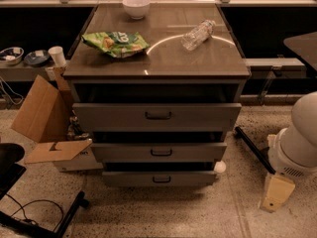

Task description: Open bottom drawer

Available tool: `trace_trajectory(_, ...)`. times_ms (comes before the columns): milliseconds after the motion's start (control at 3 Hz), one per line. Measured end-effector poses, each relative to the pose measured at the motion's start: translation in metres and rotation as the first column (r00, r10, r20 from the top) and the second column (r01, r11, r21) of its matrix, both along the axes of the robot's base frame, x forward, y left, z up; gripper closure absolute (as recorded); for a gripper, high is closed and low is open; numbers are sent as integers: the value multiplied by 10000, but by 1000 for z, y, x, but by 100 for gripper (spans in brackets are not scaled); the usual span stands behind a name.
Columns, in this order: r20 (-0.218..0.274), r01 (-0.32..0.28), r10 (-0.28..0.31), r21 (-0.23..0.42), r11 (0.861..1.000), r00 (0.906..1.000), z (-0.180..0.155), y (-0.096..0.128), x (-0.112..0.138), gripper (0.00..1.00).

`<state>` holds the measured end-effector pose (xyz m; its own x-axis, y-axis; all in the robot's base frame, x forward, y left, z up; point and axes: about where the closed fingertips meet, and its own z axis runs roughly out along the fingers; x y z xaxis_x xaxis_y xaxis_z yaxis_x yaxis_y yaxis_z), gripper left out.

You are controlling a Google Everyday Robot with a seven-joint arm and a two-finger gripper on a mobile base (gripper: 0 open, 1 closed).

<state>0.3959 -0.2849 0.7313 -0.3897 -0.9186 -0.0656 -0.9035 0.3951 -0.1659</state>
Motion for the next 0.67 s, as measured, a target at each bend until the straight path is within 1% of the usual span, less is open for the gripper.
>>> trace_trajectory(333,-206,-50,53,156,9999,9998,-17,8,-1,0)
trace_trajectory(667,-629,-318,342,398,9987,9974,-69,21,8,0)
